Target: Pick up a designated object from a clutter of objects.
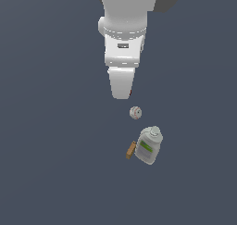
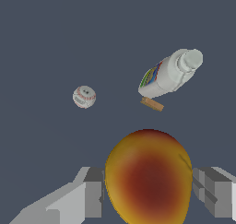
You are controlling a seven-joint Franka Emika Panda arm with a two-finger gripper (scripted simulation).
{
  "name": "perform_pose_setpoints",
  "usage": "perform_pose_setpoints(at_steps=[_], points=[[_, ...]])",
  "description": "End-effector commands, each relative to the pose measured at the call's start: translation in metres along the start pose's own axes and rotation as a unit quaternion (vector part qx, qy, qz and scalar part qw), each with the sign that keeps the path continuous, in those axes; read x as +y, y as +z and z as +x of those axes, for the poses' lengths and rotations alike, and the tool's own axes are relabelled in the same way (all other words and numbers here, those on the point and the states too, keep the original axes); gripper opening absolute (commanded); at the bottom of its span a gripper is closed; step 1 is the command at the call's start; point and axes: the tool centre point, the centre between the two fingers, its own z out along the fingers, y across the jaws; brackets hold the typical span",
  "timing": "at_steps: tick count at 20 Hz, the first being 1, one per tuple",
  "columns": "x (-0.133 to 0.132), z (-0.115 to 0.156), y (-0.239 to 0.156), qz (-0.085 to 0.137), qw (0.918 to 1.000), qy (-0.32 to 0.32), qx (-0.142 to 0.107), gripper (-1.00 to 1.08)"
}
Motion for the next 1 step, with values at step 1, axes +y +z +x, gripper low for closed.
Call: perform_pose_setpoints(at_steps=[1], points=[[0.0007, -0.0002, -0.0024, 0.0, 1.0, 0.0, 0.0, -1.0]])
